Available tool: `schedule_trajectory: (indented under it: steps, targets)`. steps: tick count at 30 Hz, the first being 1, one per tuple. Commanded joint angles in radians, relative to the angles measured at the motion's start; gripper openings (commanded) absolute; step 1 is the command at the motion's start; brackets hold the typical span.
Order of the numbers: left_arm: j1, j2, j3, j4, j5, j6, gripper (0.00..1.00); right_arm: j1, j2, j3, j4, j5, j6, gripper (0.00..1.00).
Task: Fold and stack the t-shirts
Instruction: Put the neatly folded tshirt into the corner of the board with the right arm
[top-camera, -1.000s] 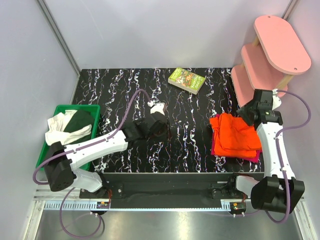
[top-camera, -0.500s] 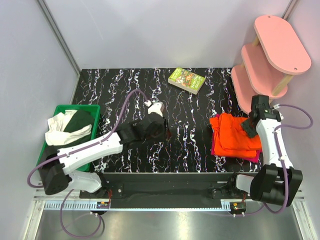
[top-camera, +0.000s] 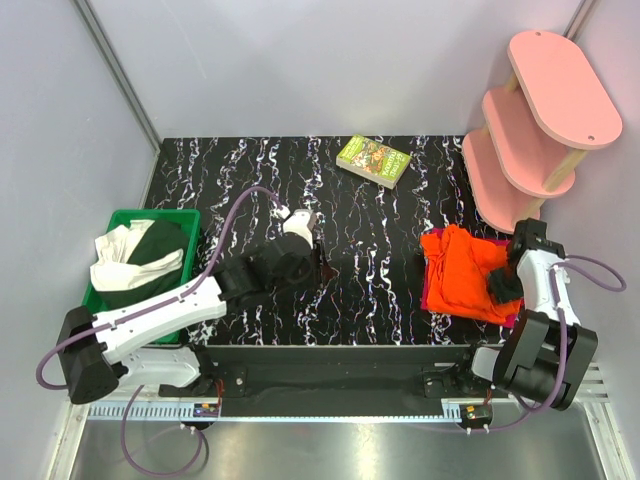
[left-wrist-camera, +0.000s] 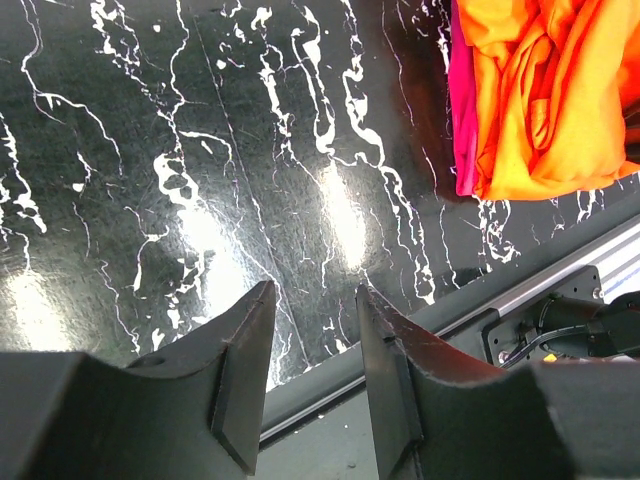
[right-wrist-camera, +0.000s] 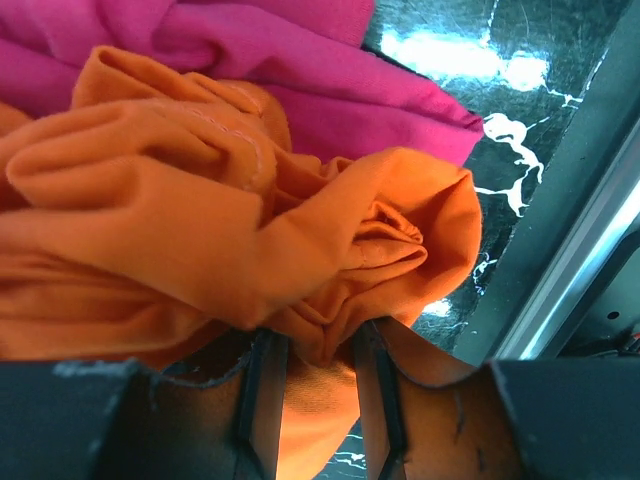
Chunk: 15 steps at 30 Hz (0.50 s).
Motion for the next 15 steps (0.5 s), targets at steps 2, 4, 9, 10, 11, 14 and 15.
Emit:
schedule_trajectory:
  steps: [2,4,9,10,11,14,15]
  targets:
    - [-0.004,-0.053,-0.006,0.017,-0.021,0.038,0.43,-0.024,0.016,-0.066,-0.005,-0.042,0.021,0.38]
    - [-0.004,-0.064,-0.009,0.003,-0.024,0.039,0.43,-0.036,0.016,-0.080,0.004,-0.054,0.020,0.37]
    - [-0.004,-0.089,-0.017,-0.005,-0.031,0.050,0.44,-0.039,-0.075,-0.027,0.013,-0.066,-0.026,0.36]
    - [-0.002,-0.090,-0.017,-0.006,-0.031,0.053,0.44,-0.037,-0.138,-0.010,0.030,-0.083,-0.054,0.36]
    - [-0.004,-0.089,-0.017,-0.005,-0.030,0.056,0.45,-0.037,-0.172,0.010,0.060,-0.094,-0.104,0.38]
    - [-0.004,-0.075,-0.011,0.003,-0.008,0.070,0.46,-0.024,-0.223,0.122,0.093,-0.128,-0.199,0.41]
    - [-0.002,-0.063,-0.004,0.006,0.002,0.071,0.46,-0.004,-0.209,0.191,0.079,-0.099,-0.203,0.41]
